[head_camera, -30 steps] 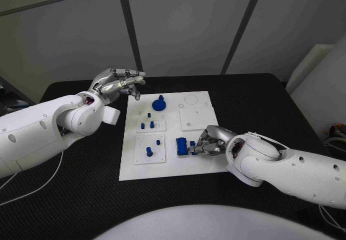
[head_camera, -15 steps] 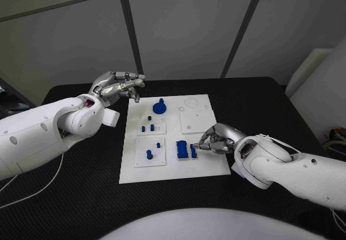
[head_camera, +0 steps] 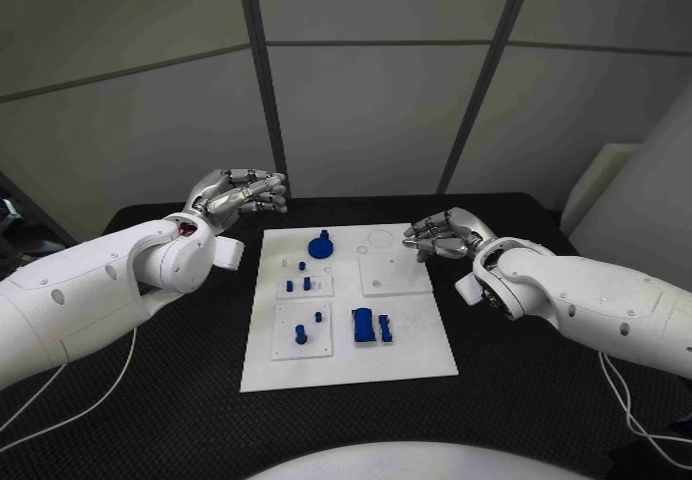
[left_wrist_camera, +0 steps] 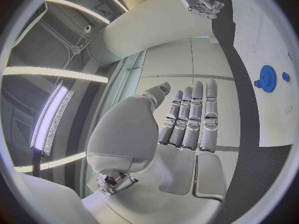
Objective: Assemble the parts on the task board
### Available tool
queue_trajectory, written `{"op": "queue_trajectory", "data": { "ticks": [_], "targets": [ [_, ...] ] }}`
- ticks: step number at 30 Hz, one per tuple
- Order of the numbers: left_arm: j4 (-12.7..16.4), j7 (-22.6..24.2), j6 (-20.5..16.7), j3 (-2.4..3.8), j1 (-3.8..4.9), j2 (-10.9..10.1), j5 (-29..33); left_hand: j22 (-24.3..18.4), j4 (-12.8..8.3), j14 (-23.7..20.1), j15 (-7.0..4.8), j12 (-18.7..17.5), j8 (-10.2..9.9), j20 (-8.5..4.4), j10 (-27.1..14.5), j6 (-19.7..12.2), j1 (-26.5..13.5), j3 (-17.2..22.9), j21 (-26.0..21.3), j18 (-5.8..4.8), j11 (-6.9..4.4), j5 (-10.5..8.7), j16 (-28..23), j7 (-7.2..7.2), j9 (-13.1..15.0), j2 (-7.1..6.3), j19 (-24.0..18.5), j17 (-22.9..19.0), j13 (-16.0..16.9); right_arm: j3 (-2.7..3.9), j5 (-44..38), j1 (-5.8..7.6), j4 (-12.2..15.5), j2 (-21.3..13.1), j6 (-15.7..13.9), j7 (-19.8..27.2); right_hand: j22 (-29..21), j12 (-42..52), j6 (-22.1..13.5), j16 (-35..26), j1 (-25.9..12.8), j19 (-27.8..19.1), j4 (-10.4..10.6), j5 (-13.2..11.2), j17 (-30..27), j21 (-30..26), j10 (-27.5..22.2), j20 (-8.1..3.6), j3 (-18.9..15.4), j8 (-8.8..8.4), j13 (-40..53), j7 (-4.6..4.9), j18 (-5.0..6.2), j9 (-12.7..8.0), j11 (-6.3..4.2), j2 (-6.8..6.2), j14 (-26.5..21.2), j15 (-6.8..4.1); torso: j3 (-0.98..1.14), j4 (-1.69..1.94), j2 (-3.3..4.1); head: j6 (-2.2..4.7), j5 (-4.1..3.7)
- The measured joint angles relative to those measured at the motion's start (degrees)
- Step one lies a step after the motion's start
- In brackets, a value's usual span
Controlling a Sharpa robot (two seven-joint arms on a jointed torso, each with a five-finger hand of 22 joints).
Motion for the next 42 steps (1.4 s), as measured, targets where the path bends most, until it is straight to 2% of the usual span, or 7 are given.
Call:
{"op": "queue_trajectory", "data": {
  "ticks": [8,22,24,26,38,40,42],
  "targets": [
    [-7.3,2.4,-3.7,0.02,-0.36,4.9,3.6,-14.8,2.8,0.7,2.94,-14.0,-5.6,4.08,3.7,0.5,-0.5,-4.0,-12.6,0.12,0.51,-0.19,-21.2,-0.33,-0.4,-0.23,-7.6,-8.5,-3.6,0.09,13.4,0.38,-16.2,9.4,5.1,11.2,-12.3,-11.4,2.3,-19.7,1.7,2.0,0.9,-0.5,-14.3,-16.1,4.9,3.05,2.0,-4.46,-18.6,0.07,0.83,-7.5,1.27,0.45,0.1,2.69,-0.62,0.11,-3.05,2.85,0.68],
    [-12.5,5.3,-10.5,-0.04,-1.38,8.7,10.2,-24.7,3.9,-4.6,3.91,-22.2,-11.1,3.84,-2.6,-4.1,-6.9,-11.7,-13.7,1.33,0.96,-0.60,-31.3,-1.67,-1.4,2.61,-14.8,-12.5,-4.6,0.34,20.5,0.36,-21.4,13.8,7.5,17.5,-20.9,-16.9,-4.9,-25.7,-10.2,-1.9,-3.4,-1.4,-26.2,-26.4,-4.0,4.58,3.5,-5.49,-22.9,-0.12,0.81,-15.1,2.88,-0.26,-7.5,4.49,-0.12,0.12,-4.51,5.70,1.86],
    [-12.0,5.3,-10.6,-0.25,-1.38,8.5,10.2,-26.2,3.1,-8.4,3.14,-22.8,-12.2,2.62,-6.3,-7.9,-12.4,-12.7,-14.4,1.28,0.18,-1.25,-32.2,-2.47,-2.2,3.12,-17.7,-13.2,-5.3,0.21,20.5,0.35,-20.9,13.5,7.4,17.4,-21.9,-17.7,-8.7,-26.5,-16.7,-6.2,-4.1,-2.2,-27.4,-27.3,-8.3,3.46,4.8,-6.30,-23.6,-0.89,-0.19,-15.6,2.14,-0.96,-11.9,3.88,-0.10,0.14,-4.43,5.86,1.85],
    [-11.0,5.3,-10.8,-0.54,-1.37,8.2,10.2,-27.6,2.0,-11.8,2.43,-23.4,-13.1,1.43,-9.8,-11.3,-17.6,-13.8,-15.0,-2.67,-0.59,-1.80,-32.9,-3.25,-2.8,3.48,-20.3,-13.8,-5.9,0.05,20.7,0.41,-20.0,13.0,7.2,17.4,-22.6,-18.2,-12.1,-27.0,-22.2,-9.8,-4.6,-2.8,-28.2,-27.8,-11.9,2.52,5.8,-6.80,-24.2,-1.50,-0.58,-16.6,1.52,-1.41,-15.7,3.36,0.02,0.24,-4.19,6.30,1.83],
    [4.9,6.3,-19.2,-5.33,-1.16,3.7,10.1,-33.7,-1.3,-26.9,-1.54,-28.1,-14.6,-3.56,-25.1,-26.4,-39.9,-17.5,-16.1,-2.73,-4.41,-6.65,-34.2,-6.66,-4.0,4.31,-31.8,-14.9,-7.0,-2.68,26.4,2.03,-3.7,6.5,-1.0,19.0,-24.2,-19.2,-27.5,-27.9,-47.8,-26.6,-9.3,-6.7,-30.2,-29.1,-29.0,-1.81,8.3,-7.79,-25.3,-5.40,-3.26,-20.5,-2.65,-2.47,-33.2,-1.40,1.44,1.40,-1.15,9.71,1.87],
    [7.9,6.7,-21.4,-6.12,-1.09,3.0,10.1,-34.5,-1.4,-28.8,-2.61,-28.3,-14.6,-4.15,-27.0,-28.3,-42.7,-18.0,-16.1,-6.24,-5.67,-7.12,-34.3,-7.82,-4.0,4.35,-33.3,-15.0,-7.1,-3.21,28.2,2.42,-0.2,5.0,-3.4,19.6,-24.2,-19.2,-29.4,-27.9,-51.2,-28.8,-9.5,-7.8,-30.2,-29.1,-31.2,-2.37,8.4,-7.79,-25.4,-6.59,-3.34,-20.7,-3.66,-2.52,-35.5,-1.85,1.54,1.48,-0.97,9.82,1.87],
    [10.7,7.2,-23.9,-6.77,-0.98,2.3,10.1,-35.2,-1.6,-30.6,-3.47,-28.6,-14.6,-4.73,-28.8,-30.0,-45.3,-18.5,-16.1,-6.24,-6.57,-7.22,-34.3,-9.03,-4.0,4.38,-34.6,-15.0,-7.1,-3.70,30.3,2.84,3.4,3.7,-6.2,20.3,-24.3,-19.2,-31.3,-27.9,-54.2,-30.8,-9.8,-8.6,-30.3,-29.1,-33.3,-2.88,8.5,-7.79,-25.4,-7.38,-4.16,-20.8,-4.34,-2.57,-37.6,-2.17,1.60,1.53,-0.83,9.84,1.87]
  ]
}}
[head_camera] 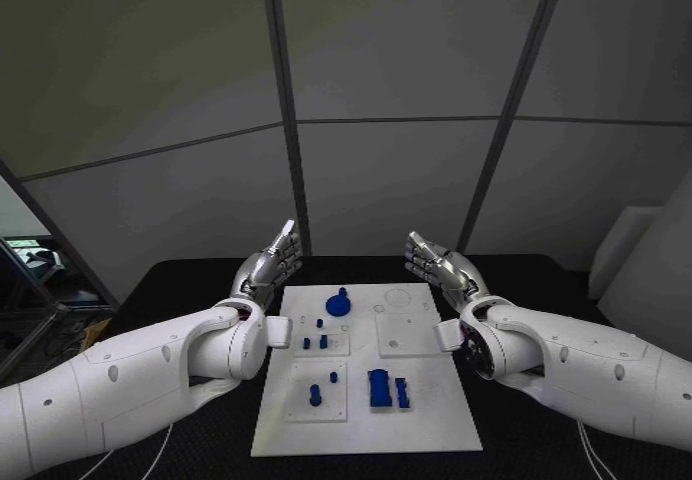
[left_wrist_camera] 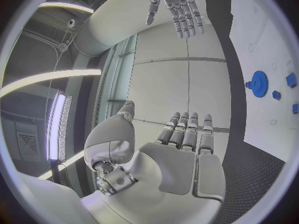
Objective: Assemble the parts on the task board
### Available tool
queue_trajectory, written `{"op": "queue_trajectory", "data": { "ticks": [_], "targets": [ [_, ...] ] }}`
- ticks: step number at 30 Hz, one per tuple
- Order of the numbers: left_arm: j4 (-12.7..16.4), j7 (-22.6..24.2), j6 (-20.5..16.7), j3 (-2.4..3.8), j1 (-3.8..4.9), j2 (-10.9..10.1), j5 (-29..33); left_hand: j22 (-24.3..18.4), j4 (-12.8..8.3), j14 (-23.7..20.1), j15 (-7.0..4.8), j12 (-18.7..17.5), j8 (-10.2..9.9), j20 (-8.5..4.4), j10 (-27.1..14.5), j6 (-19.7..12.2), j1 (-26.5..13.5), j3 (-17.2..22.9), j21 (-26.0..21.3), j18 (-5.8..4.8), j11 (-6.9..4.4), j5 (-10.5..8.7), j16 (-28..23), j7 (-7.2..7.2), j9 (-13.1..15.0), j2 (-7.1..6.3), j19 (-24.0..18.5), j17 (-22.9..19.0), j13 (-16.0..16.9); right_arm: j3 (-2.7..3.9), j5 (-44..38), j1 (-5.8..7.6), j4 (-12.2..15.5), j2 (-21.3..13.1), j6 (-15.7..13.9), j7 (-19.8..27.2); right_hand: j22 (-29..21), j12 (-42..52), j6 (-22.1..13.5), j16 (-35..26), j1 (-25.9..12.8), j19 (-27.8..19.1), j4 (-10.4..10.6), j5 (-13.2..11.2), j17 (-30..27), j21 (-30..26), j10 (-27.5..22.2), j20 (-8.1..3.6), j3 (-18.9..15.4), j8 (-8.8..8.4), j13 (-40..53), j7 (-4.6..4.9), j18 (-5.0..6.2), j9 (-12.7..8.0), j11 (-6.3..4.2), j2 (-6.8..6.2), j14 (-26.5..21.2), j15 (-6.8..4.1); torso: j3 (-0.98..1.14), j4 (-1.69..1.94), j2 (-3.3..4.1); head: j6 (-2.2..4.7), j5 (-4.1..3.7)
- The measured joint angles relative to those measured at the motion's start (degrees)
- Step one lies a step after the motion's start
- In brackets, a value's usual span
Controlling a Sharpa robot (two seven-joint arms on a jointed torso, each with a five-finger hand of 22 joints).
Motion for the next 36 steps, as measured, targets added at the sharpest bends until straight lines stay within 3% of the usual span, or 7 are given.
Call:
{"op": "queue_trajectory", "data": {
  "ticks": [6,8,13,18,32,34,36],
  "targets": [
    [4.7,1.2,-5.8,-1.23,0.08,-1.3,0.0,-1.8,0.0,-4.6,-1.33,-0.3,-0.2,-2.07,-4.6,-4.6,-6.8,-3.3,0.0,-0.06,-1.66,-0.44,0.0,-1.91,-0.1,0.04,-3.5,-0.1,-0.1,-1.04,5.3,0.67,7.0,-2.7,-7.2,2.0,-0.1,0.0,-4.7,-0.2,-8.0,-5.2,-0.3,-1.3,-0.1,0.0,-5.3,-2.81,0.0,-0.21,-0.1,-1.43,-1.85,-0.2,-1.22,-0.03,-5.5,-0.54,0.07,0.07,0.19,0.03,0.01],
    [5.1,1.5,-6.9,-1.31,0.11,-1.4,0.0,-2.3,-0.1,-5.8,-1.57,-0.5,-0.2,-3.16,-5.9,-5.9,-8.6,-3.9,0.0,-0.08,-1.92,-0.67,0.0,-2.24,-0.1,0.04,-4.6,-0.1,-0.1,-1.20,6.5,0.79,8.1,-3.1,-8.8,2.5,-0.1,0.0,-6.0,-0.2,-10.1,-6.5,-0.3,-1.4,-0.1,0.0,-6.7,-3.79,0.0,-0.21,-0.1,-1.63,-3.12,-0.2,-1.40,-0.05,-6.9,-0.61,0.08,0.07,0.20,0.03,0.01],
    [5.3,1.9,-8.7,-1.32,0.14,-1.5,0.0,-4.8,-0.2,-8.7,-1.85,-0.5,-0.2,-5.26,-8.7,-8.7,-12.8,-4.5,0.0,-0.08,-2.34,-0.67,0.0,-2.72,-0.1,0.09,-6.7,-0.1,-0.1,-1.31,8.6,0.91,9.2,-3.6,-11.7,3.4,-0.1,-0.2,-9.0,-0.2,-15.0,-9.8,-0.5,-1.6,-0.2,0.0,-10.0,-5.00,0.1,-0.22,-0.1,-1.97,-4.02,-0.3,-1.66,-0.07,-10.3,-0.71,0.08,0.09,0.24,0.03,0.01],
    [5.3,2.2,-9.6,-1.32,0.14,-1.5,0.0,-6.8,-0.2,-10.8,-2.01,-0.5,-0.2,-6.24,-10.9,-10.9,-16.0,-4.8,0.0,-0.06,-2.46,-0.67,0.0,-2.91,-0.1,0.05,-8.2,-0.1,-0.1,-1.32,9.7,0.91,9.2,-3.6,-13.0,4.0,-0.1,-0.2,-11.2,-0.2,-18.7,-12.3,-0.4,-1.9,-0.2,0.0,-12.4,-5.59,0.1,-0.21,-0.1,-2.06,-4.92,-0.3,-1.69,-0.06,-12.8,-0.80,0.09,0.09,0.24,0.04,0.01],
    [5.3,2.4,-10.4,-1.32,0.14,-1.5,0.0,-8.1,-0.2,-14.8,-2.00,-0.5,-0.2,-6.72,-15.0,-14.8,-22.1,-5.1,0.0,-0.06,-2.70,-0.88,0.0,-2.96,-0.1,0.00,-13.3,-0.1,-0.1,-1.32,10.7,0.91,9.2,-3.6,-14.2,4.4,-0.1,-0.2,-15.5,-0.2,-26.0,-16.9,-0.4,-1.8,-0.2,0.0,-17.0,-5.91,0.1,-0.21,-0.1,-2.18,-4.90,-0.3,-1.83,-0.15,-17.5,-0.81,0.10,0.09,0.24,0.04,0.01],
    [5.4,2.4,-10.4,-1.32,0.15,-1.5,0.0,-8.3,-0.2,-19.3,-2.08,-0.5,-0.2,-6.75,-19.5,-19.3,-24.9,-5.1,0.0,-0.05,-2.61,-0.88,0.0,-3.02,-0.1,0.06,-15.3,-0.1,-0.1,-1.33,10.7,0.91,9.2,-3.6,-14.2,4.5,-0.1,-0.2,-16.4,-0.2,-27.7,-18.1,-0.4,-1.8,-0.1,0.0,-18.4,-6.00,0.1,-0.21,-0.1,-2.20,-4.90,-0.3,-1.85,-0.13,-19.0,-0.80,0.10,0.09,0.25,0.04,0.01],
    [5.4,2.4,-10.5,-1.32,0.15,-1.5,0.0,-8.3,-0.2,-20.3,-2.10,-0.5,-0.2,-6.75,-20.5,-20.3,-29.2,-5.1,0.0,-0.05,-2.63,-0.88,0.0,-3.05,-0.1,0.05,-15.5,-0.1,-0.1,-1.33,10.8,0.91,9.3,-3.6,-14.3,4.5,-0.1,-0.2,-20.5,-0.2,-30.2,-22.1,-0.4,-1.8,-0.1,0.0,-22.5,-5.99,0.1,-0.21,-0.1,-2.19,-4.89,-0.3,-1.88,-0.11,-23.1,-0.79,0.10,0.09,0.24,0.04,0.01]
  ]
}}
